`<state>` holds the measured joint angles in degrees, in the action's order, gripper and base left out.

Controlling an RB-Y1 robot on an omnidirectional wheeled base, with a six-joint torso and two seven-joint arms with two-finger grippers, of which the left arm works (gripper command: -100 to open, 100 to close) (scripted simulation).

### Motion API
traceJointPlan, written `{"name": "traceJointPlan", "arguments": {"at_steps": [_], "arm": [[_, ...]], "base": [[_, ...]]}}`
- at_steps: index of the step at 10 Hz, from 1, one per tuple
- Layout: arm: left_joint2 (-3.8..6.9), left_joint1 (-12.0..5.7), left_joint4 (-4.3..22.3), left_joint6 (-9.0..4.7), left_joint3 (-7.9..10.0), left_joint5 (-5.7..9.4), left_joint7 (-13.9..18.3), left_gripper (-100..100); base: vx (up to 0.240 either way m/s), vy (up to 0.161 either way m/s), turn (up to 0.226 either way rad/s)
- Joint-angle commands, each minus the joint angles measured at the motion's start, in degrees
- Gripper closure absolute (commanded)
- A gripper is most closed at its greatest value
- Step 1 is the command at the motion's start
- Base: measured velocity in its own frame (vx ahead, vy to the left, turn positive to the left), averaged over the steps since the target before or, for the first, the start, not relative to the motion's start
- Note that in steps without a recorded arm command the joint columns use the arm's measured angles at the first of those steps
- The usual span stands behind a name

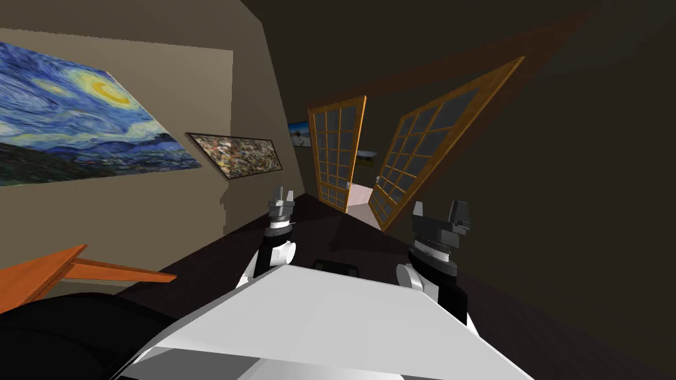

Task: Push the door open

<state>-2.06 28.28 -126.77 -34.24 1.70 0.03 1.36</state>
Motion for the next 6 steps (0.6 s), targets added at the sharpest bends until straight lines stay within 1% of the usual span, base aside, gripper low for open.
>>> {"name": "traceJointPlan", "arguments": {"at_steps": [1,3,4,5,6], "arm": [[0.81,-0.58,1.8,-0.43,-0.16,0.92,1.4,-100],[1.66,-1.28,4.0,-0.95,-0.36,2.02,3.0,-100],[2.14,-1.76,5.5,-1.30,-0.50,2.78,4.2,-100],[2.39,-2.01,6.2,-1.49,-0.57,3.17,4.7,-100],[2.88,-2.51,7.8,-1.86,-0.71,3.97,5.9,-100]], "base": [[0.073,0.005,-0.143],[0.128,0.021,-0.145],[0.152,0.020,-0.155],[0.124,0.046,-0.113],[0.121,0.032,-0.169]]}}
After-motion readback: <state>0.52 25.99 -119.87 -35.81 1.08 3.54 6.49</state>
